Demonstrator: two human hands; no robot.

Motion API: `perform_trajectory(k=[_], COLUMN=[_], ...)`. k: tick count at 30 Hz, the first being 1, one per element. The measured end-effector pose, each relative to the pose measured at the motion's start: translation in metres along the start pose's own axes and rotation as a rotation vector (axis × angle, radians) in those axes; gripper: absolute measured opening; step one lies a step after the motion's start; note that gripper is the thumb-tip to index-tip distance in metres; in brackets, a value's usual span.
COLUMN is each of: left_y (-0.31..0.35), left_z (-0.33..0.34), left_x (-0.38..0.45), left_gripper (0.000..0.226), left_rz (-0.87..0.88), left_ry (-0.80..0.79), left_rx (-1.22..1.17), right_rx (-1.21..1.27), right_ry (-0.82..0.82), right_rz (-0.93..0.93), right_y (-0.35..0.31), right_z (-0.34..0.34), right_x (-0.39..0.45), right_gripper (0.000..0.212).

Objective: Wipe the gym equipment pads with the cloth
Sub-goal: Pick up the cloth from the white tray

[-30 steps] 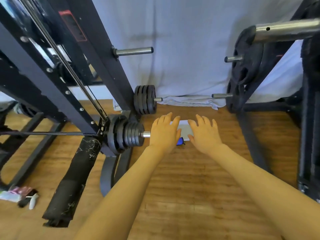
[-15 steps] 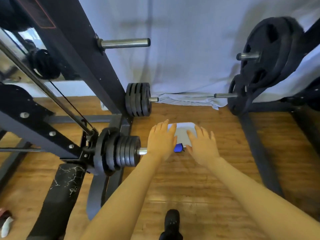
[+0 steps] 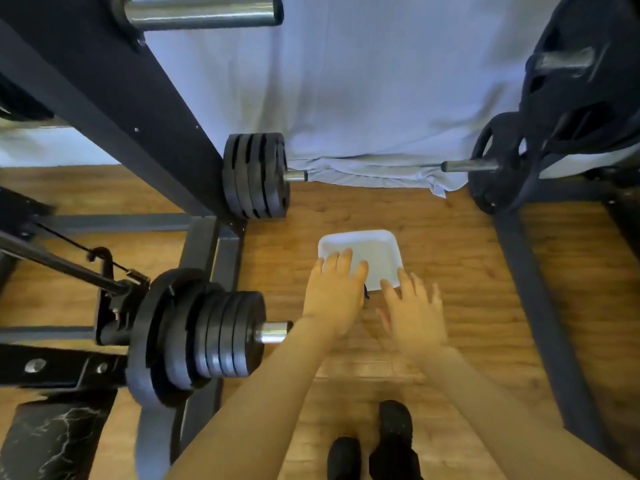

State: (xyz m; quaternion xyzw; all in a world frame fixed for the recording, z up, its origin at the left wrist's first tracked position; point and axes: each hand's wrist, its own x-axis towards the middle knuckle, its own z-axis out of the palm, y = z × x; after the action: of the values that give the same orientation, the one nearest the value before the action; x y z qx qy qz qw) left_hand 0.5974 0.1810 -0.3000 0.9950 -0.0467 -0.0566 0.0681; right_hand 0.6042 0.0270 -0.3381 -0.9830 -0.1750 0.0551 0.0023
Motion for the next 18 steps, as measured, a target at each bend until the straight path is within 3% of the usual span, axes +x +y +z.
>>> perform_trajectory(k=[11, 18], left_y=[-0.004, -0.005], left_z=[0.193, 0.355], left_x=[0.088, 0.125], left_gripper=[0.048, 0.053], left_rz=[-0.073, -0.284], left_ry=[-0.093, -0.176], left_rx=[0.075, -0.046], right_rx=[-0.074, -0.064], right_ry=[-0.058, -0.03], right_rz=[0.022, 0.014], right_y=[0.05, 0.091], right_z=[0.186, 0.324], right_x=[0.067, 0.113], right_gripper=[0.061, 0.056])
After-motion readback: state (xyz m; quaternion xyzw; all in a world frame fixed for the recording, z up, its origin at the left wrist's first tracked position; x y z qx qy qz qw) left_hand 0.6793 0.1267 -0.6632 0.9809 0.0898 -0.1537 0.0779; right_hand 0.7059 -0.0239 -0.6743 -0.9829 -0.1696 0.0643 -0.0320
